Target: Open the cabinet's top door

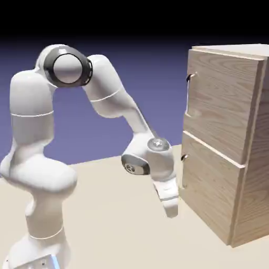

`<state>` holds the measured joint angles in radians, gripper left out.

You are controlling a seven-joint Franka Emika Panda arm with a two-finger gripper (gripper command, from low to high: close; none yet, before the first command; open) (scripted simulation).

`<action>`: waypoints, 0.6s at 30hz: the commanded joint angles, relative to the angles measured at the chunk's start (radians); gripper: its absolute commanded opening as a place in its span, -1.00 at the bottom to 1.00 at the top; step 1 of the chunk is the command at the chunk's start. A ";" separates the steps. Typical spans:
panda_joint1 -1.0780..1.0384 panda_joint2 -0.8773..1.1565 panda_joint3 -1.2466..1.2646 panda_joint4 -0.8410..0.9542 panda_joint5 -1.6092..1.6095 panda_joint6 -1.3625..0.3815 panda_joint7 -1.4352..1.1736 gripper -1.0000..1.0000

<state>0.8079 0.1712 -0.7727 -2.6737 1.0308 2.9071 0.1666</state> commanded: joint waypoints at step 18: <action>0.605 0.563 -0.587 0.104 0.783 -0.099 -0.436 0.00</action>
<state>1.4124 0.7342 -1.3595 -2.5701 1.8137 2.8085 -0.2697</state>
